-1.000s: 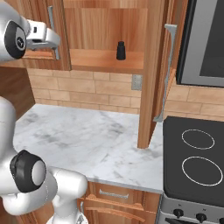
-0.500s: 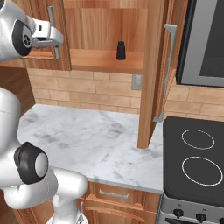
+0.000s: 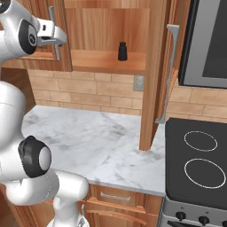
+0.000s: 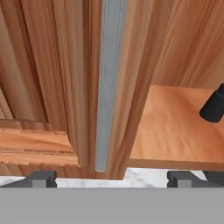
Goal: Move the ketchup and shaker from the cabinet to the dining counter.
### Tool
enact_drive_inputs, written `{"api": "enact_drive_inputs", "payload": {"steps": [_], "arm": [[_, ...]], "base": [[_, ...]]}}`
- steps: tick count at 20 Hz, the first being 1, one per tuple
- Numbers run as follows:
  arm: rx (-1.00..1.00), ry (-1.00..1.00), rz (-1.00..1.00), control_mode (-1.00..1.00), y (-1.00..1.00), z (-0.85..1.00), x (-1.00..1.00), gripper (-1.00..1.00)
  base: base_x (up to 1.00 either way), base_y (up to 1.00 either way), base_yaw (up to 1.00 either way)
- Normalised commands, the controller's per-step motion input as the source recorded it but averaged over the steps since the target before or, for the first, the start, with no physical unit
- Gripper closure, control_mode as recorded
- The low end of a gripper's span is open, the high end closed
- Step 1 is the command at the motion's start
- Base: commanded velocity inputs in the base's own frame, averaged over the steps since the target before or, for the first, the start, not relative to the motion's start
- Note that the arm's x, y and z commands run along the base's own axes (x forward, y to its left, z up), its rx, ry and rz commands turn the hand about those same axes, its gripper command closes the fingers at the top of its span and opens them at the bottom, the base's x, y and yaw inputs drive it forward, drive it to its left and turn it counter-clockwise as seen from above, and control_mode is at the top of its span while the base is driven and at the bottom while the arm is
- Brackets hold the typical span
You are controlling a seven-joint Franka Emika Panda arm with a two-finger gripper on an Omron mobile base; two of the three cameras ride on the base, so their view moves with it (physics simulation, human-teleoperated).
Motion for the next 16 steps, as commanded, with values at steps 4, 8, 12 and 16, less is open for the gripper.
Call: {"api": "enact_drive_inputs", "payload": {"steps": [4, 8, 12, 16], "arm": [[0.0, -0.01, 0.0, -1.0, 0.02, 0.0, 0.29, -1.0], [0.0, 0.0, 0.0, -1.0, 0.0, 0.0, 0.3, -1.0], [0.0, -0.02, 0.0, -1.0, 0.2, 0.0, 0.33, -1.0], [0.0, -0.02, 0.0, -1.0, 0.14, 0.0, 0.27, -1.0]], "base": [[0.0, 0.0, 0.0], [0.0, 0.0, 0.0], [0.0, 0.0, 0.0], [0.0, 0.0, 0.0]]}}
